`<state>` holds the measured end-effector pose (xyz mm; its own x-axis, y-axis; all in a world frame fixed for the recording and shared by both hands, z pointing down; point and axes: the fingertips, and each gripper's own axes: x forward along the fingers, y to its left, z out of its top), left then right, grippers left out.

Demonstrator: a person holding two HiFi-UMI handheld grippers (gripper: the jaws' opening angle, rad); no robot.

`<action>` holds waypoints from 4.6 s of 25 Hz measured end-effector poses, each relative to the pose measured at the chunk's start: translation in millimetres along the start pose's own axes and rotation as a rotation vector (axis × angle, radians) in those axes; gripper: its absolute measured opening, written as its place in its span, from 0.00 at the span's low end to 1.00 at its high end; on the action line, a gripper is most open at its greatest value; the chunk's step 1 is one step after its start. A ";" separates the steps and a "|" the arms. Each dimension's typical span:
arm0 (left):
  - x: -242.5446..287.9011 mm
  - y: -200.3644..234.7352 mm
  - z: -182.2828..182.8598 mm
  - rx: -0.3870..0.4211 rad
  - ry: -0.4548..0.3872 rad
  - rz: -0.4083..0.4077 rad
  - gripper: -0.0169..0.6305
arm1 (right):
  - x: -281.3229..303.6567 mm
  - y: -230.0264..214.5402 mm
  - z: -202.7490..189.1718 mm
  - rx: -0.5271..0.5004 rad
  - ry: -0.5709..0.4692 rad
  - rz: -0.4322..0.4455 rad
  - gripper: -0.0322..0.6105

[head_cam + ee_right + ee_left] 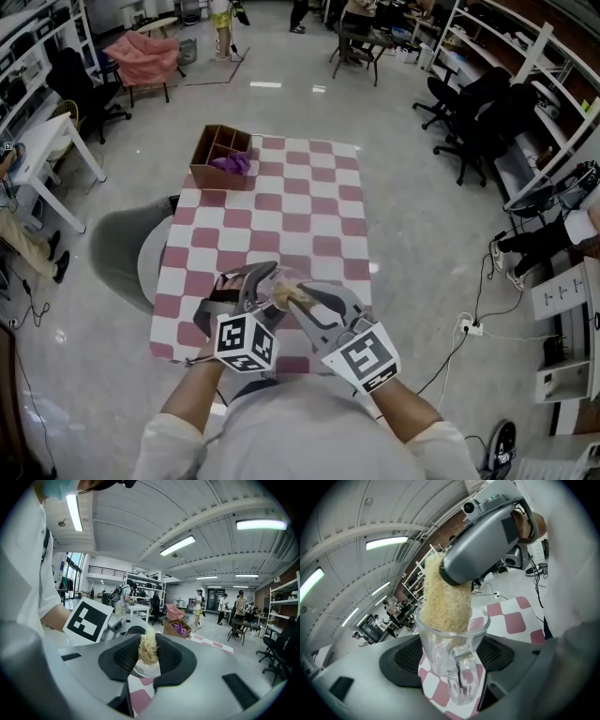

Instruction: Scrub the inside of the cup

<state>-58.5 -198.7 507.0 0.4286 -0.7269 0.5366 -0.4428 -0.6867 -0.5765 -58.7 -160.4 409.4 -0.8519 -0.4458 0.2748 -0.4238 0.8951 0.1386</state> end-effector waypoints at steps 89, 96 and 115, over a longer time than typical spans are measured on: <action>136.7 15.8 -93.9 -0.629 -0.135 -0.151 0.56 | -20.0 -78.7 -69.4 0.299 0.010 -0.396 0.21; 136.8 19.2 -94.3 -0.674 -0.147 -0.165 0.56 | -16.8 -77.6 -70.4 0.307 0.012 -0.388 0.21; 117.3 20.9 -103.0 -0.723 -0.142 -0.142 0.57 | -17.0 -73.7 -63.2 0.290 -0.011 -0.359 0.21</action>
<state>-98.6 -299.3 621.4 0.5959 -0.6566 0.4624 -0.7620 -0.6440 0.0675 6.5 -218.9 454.6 -0.6378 -0.7293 0.2476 -0.7600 0.6480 -0.0491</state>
